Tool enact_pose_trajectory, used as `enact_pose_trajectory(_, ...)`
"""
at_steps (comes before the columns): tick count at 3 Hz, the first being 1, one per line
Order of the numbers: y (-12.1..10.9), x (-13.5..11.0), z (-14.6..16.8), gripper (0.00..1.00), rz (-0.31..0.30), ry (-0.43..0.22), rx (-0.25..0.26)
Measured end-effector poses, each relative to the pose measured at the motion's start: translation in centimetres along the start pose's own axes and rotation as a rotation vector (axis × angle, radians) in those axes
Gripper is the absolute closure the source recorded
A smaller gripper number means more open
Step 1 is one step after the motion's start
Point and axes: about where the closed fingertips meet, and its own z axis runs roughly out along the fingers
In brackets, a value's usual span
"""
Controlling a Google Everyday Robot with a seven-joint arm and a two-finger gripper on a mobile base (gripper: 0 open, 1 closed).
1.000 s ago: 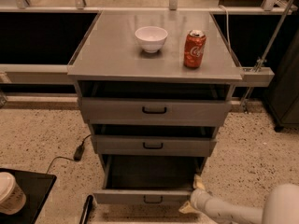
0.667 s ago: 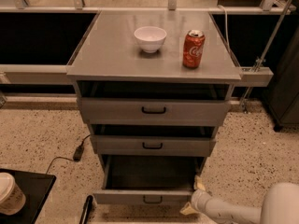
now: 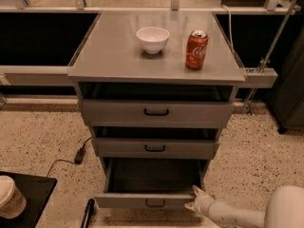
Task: Open bottom drawer
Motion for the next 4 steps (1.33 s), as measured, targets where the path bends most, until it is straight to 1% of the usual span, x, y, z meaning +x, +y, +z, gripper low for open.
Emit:
enact_pose_trajectory(2,0.0,0.0,0.0,0.87,0.000,0.000,0.000)
enact_pose_trajectory(3,0.0,0.0,0.0,1.00,0.001,-0.001,0.001)
enact_pose_trajectory(4,1.0,0.5,-1.1,1.00,0.010,0.003,0.044)
